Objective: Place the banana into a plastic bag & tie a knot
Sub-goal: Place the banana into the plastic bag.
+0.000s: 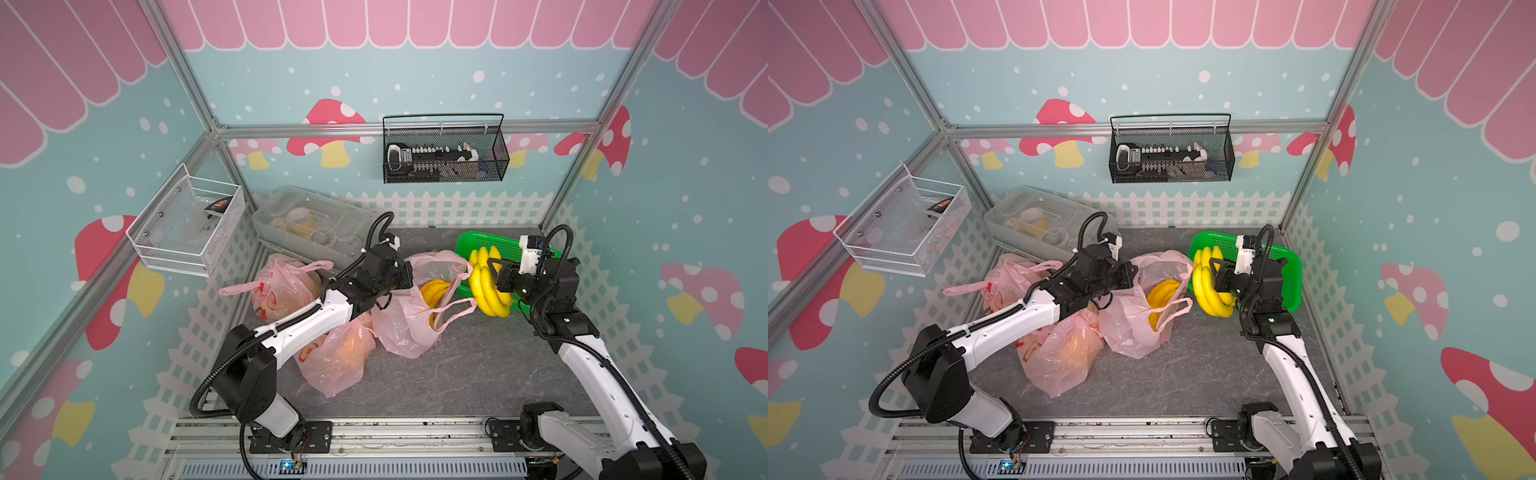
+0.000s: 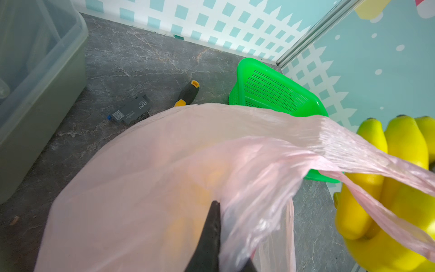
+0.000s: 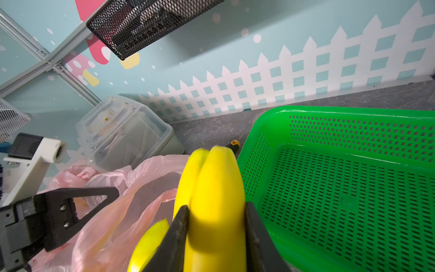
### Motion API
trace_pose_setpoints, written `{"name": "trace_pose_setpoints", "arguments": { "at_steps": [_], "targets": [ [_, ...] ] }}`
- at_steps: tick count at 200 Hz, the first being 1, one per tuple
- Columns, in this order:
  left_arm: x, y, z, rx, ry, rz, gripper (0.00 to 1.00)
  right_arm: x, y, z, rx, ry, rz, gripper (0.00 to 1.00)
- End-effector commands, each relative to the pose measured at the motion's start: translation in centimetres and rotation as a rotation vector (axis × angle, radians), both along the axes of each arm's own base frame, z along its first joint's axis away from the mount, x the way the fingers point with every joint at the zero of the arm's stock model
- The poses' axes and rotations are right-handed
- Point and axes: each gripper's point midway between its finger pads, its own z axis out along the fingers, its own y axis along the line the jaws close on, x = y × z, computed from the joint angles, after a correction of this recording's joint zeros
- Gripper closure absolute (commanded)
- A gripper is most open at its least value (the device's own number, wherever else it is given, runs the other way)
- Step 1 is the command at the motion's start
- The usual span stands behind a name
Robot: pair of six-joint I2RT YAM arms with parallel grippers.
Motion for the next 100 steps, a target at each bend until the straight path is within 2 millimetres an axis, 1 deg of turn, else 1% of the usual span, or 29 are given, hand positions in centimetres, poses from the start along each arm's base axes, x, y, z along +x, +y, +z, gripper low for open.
{"name": "trace_pose_setpoints", "arguments": {
  "at_steps": [1, 10, 23, 46, 76, 100],
  "targets": [
    [0.6, -0.1, 1.0, -0.011, -0.007, 0.012, 1.0, -2.3, 1.5, -0.3, -0.029, 0.005, 0.074, 0.84],
    [0.6, -0.1, 1.2, -0.011, -0.01, 0.011, 1.0, -3.2, 2.1, -0.6, -0.04, 0.009, 0.092, 0.83],
    [0.6, -0.3, 1.4, -0.012, -0.013, 0.003, 1.0, -4.5, 2.9, -1.6, -0.052, 0.037, 0.122, 0.83],
    [0.4, -0.8, 1.7, -0.015, -0.022, -0.021, 1.0, -6.0, 4.3, -2.7, -0.05, 0.077, 0.173, 0.84],
    [-0.1, -1.4, 2.3, -0.021, -0.05, -0.045, 1.0, -7.1, 5.3, -4.0, -0.048, 0.127, 0.197, 0.84],
    [-0.9, -2.4, 2.9, -0.017, -0.078, -0.084, 1.0, -7.4, 6.6, -4.1, -0.036, 0.143, 0.233, 0.84]
  ]
}}
